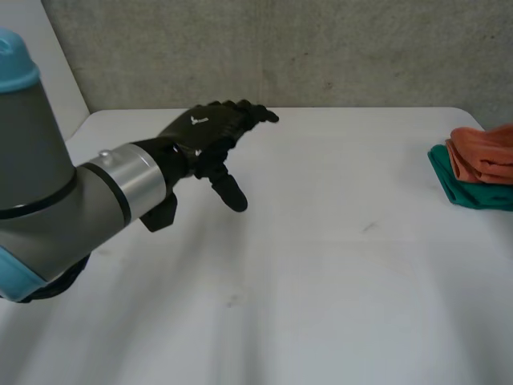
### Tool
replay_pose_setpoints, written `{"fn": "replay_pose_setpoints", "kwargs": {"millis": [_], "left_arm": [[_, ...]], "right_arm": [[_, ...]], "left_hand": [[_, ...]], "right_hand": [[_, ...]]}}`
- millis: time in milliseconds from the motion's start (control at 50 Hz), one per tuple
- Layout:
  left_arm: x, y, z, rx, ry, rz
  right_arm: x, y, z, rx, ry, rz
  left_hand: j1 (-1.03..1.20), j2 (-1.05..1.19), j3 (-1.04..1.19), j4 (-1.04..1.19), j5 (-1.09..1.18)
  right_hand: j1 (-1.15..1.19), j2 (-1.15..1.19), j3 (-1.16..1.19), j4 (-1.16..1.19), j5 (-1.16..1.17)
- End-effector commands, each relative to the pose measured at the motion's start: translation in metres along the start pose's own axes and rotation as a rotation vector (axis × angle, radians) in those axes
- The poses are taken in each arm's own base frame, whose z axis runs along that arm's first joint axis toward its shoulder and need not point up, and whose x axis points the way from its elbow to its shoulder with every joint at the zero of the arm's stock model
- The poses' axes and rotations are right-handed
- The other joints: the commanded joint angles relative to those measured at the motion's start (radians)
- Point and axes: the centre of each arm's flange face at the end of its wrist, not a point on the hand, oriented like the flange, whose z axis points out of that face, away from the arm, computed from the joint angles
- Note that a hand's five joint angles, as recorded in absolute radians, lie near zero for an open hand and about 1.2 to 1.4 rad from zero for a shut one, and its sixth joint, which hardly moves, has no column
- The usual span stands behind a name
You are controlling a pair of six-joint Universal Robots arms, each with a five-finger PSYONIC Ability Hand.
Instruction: Fold the laundry.
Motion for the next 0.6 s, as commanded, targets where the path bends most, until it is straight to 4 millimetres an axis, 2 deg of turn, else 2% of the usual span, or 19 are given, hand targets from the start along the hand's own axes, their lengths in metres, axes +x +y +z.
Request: {"fn": "replay_pose_setpoints", "kwargs": {"millis": [20,80,100,120,160,180,200,240,260,300,360,520,600], "left_arm": [[-0.019,-0.035,-0.017,0.123,-0.121,-0.007],[-0.033,-0.050,-0.026,0.194,-0.219,-0.005],[-0.036,-0.053,-0.027,0.206,-0.243,-0.004],[-0.039,-0.055,-0.029,0.219,-0.266,-0.002],[-0.047,-0.058,-0.033,0.233,-0.329,0.000],[-0.051,-0.058,-0.034,0.234,-0.350,-0.002],[-0.053,-0.058,-0.035,0.234,-0.368,-0.004],[-0.060,-0.056,-0.036,0.226,-0.400,-0.006],[-0.062,-0.054,-0.036,0.220,-0.406,-0.006],[-0.066,-0.048,-0.036,0.199,-0.417,-0.013],[-0.069,-0.041,-0.036,0.177,-0.426,-0.020],[-0.071,-0.037,-0.035,0.170,-0.429,-0.024],[-0.071,-0.029,-0.032,0.162,-0.426,-0.029]], "right_arm": [[-0.050,-0.106,-0.048,0.113,-0.067,0.225],[-0.061,-0.130,-0.073,0.117,-0.112,0.319],[-0.073,-0.140,-0.091,0.104,-0.152,0.365],[-0.080,-0.143,-0.099,0.095,-0.176,0.385],[-0.098,-0.146,-0.115,0.068,-0.230,0.417],[-0.116,-0.148,-0.131,0.046,-0.279,0.432],[-0.125,-0.148,-0.139,0.034,-0.303,0.436],[-0.140,-0.148,-0.153,0.010,-0.337,0.441],[-0.151,-0.150,-0.168,-0.006,-0.354,0.441],[-0.159,-0.153,-0.180,-0.014,-0.366,0.435],[-0.167,-0.153,-0.191,-0.037,-0.352,0.425],[-0.167,-0.150,-0.194,-0.045,-0.314,0.432],[-0.173,-0.144,-0.196,-0.024,-0.314,0.447]], "left_hand": [[-0.002,-0.013,-0.019,-0.011,-0.035],[-0.005,-0.015,-0.022,-0.014,-0.038],[-0.005,-0.015,-0.022,-0.014,-0.038],[-0.005,-0.015,-0.022,-0.014,-0.038],[-0.011,-0.021,-0.028,-0.020,-0.043],[-0.014,-0.024,-0.031,-0.023,-0.046],[-0.014,-0.024,-0.031,-0.023,-0.046],[-0.017,-0.027,-0.034,-0.026,-0.049],[-0.017,-0.027,-0.034,-0.026,-0.049],[-0.017,-0.027,-0.034,-0.026,-0.049],[-0.017,-0.027,-0.034,-0.026,-0.049],[-0.020,-0.031,-0.038,-0.030,-0.053],[-0.020,-0.031,-0.038,-0.030,-0.053]], "right_hand": [[-0.032,-0.047,-0.043,-0.063,-0.072],[-0.032,-0.047,-0.043,-0.063,-0.072],[-0.032,-0.047,-0.043,-0.063,-0.072],[-0.032,-0.047,-0.043,-0.063,-0.072],[-0.032,-0.047,-0.043,-0.063,-0.072],[-0.032,-0.047,-0.043,-0.063,-0.072],[-0.032,-0.047,-0.043,-0.063,-0.072],[-0.032,-0.047,-0.043,-0.063,-0.072],[-0.032,-0.047,-0.043,-0.063,-0.072],[-0.032,-0.047,-0.043,-0.063,-0.072],[-0.032,-0.047,-0.043,-0.063,-0.072],[-0.032,-0.047,-0.043,-0.063,-0.072],[-0.032,-0.047,-0.043,-0.063,-0.072]]}}
